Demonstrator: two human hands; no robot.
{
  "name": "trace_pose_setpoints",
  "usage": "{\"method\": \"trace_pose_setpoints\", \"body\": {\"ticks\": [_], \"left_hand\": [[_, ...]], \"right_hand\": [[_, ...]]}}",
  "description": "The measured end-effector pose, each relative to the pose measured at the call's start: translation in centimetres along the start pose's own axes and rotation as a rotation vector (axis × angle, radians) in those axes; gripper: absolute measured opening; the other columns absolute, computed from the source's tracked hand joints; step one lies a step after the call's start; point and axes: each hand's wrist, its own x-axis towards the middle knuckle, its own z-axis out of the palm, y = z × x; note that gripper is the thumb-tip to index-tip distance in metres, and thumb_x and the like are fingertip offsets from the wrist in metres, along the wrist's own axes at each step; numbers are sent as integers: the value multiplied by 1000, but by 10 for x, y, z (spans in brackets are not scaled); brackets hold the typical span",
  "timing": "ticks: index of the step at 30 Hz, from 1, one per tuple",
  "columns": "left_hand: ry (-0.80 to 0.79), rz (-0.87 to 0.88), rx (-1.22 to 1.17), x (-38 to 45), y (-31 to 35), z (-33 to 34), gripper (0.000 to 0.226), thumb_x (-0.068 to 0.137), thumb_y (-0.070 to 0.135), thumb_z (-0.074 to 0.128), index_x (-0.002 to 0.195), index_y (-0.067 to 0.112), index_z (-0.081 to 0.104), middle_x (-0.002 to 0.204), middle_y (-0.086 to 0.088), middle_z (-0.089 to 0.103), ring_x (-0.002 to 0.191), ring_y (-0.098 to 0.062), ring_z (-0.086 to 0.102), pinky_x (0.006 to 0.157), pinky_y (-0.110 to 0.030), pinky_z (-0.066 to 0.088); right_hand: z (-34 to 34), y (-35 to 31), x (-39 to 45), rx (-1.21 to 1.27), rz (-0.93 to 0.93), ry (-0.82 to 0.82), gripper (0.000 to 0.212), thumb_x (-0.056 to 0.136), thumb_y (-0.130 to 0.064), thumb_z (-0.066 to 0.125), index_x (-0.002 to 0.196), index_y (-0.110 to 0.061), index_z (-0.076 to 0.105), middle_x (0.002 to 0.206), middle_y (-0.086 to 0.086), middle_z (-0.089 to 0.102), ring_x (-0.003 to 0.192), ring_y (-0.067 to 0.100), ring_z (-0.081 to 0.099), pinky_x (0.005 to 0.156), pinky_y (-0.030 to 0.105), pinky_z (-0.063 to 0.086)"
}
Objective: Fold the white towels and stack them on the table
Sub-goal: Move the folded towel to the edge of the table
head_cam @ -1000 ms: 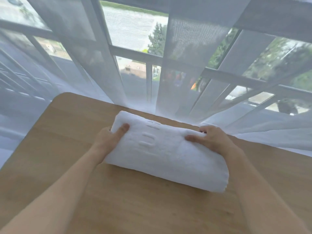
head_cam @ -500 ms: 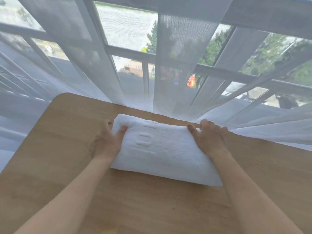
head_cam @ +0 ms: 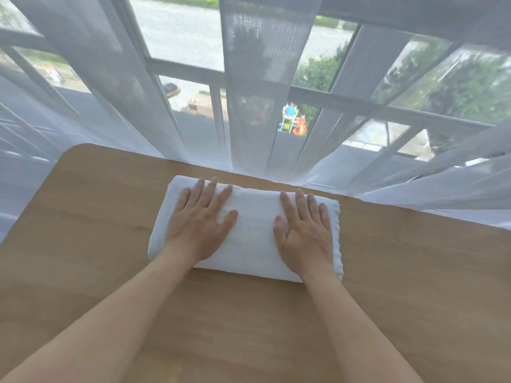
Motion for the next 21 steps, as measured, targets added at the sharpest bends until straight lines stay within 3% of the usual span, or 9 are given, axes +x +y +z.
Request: {"method": "trace_pose_setpoints", "body": {"ticks": [5,11,15,21], "left_hand": [[-83,-214,36,2,-26,-9,69,95,63,0,159,40,0,169,7,-8,153,-20,-18,123,-43,-14],[-36,164,-49,-11,42,4,60,101,53,10,159,41,7,169,9,3,155,-17,-5,124,-38,-6],[-43,68,-25,0,27,9,69,93,65,5,159,42,0,169,10,-6,154,-13,-13,124,-38,-11],[-48,-73,2,2,-12,7,74,90,73,-3,158,42,-9,168,10,-15,151,-13,-25,123,-44,-13]], "right_hand": [[-7,16,4,-53,168,-30,61,101,-46,11,160,-33,7,169,-1,3,154,19,-5,122,47,-12],[8,-32,-11,21,-74,9,61,99,-50,12,159,-40,13,168,-3,8,155,21,6,124,44,-5],[14,-16,-2,-5,-29,24,67,96,-57,10,160,-35,14,168,-2,10,155,18,4,125,39,-5],[16,-1,-6,-15,60,39,68,97,-61,7,160,-35,8,169,-4,3,155,20,-6,124,42,-9]]}}
